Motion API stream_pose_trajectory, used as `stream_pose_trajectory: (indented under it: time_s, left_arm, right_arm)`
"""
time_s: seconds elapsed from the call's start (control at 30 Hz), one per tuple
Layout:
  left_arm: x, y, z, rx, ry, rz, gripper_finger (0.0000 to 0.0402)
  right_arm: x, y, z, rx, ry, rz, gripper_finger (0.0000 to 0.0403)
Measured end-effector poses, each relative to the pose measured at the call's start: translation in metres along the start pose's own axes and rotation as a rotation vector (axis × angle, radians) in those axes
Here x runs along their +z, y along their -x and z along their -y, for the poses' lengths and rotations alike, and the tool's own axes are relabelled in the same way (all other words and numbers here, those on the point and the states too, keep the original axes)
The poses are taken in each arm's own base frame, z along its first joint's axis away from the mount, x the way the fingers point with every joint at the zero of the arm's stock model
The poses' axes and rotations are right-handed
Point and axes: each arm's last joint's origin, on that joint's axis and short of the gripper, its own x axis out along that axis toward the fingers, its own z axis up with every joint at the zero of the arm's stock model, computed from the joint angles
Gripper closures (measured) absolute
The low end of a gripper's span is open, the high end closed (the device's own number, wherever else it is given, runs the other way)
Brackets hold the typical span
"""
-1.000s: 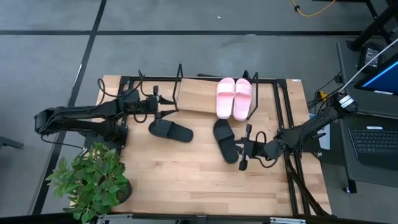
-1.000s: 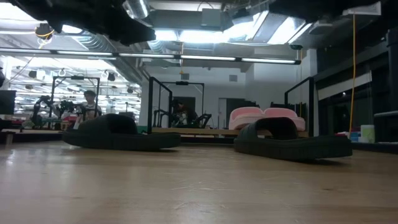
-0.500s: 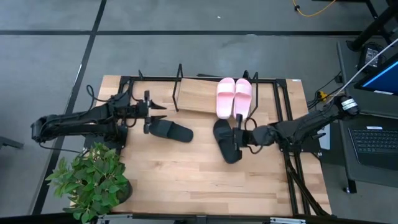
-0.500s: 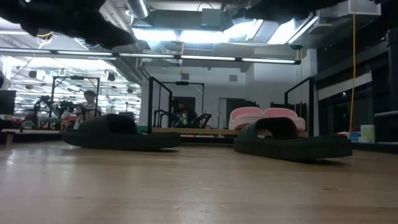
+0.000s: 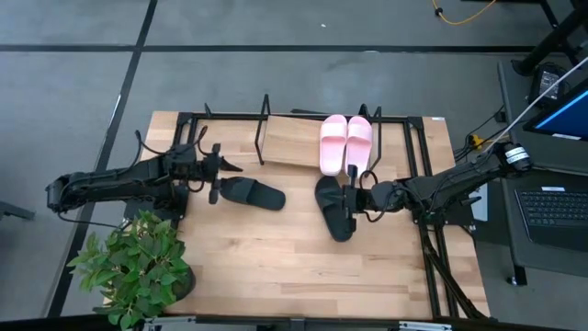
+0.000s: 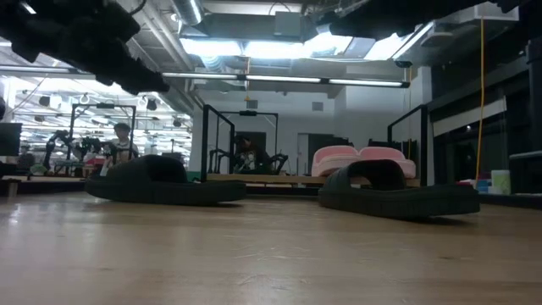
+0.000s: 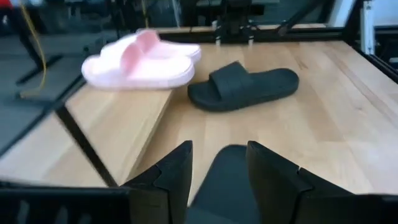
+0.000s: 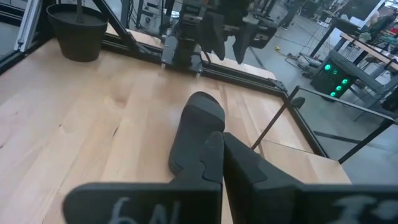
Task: Pick and place slides into the shelf
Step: Put the left black slide on the shelf
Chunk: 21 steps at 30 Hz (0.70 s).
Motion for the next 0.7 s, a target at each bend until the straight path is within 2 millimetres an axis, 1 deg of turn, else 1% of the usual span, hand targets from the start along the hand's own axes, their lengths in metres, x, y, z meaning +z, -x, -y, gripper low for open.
stream_pose_trajectory:
  time_s: [0.13,0.3,0.47,0.6,0.7]
  left_arm:
    - [-0.008,0.000,-0.001,0.045,0.132,-0.079,0.0258]
    - [-0.014,0.001,0.001,0.030,0.171,-0.147,0.0258]
    - [-0.015,0.001,0.001,0.017,0.215,-0.151,0.0258]
    - [-0.015,0.001,0.000,0.044,0.317,-0.155,0.0258]
    - [-0.020,0.002,-0.001,0.084,0.395,-0.197,0.0258]
  right_arm:
    - [0.000,0.000,0.000,0.000,0.001,0.000,0.0397]
    - [0.000,0.000,0.000,0.000,0.001,0.000,0.0397]
    - [0.000,0.000,0.000,0.000,0.001,0.000,0.0397]
    - [0.000,0.000,0.000,0.000,0.002,0.000,0.0397]
    - [0.000,0.000,0.000,-0.001,0.002,-0.001,0.0397]
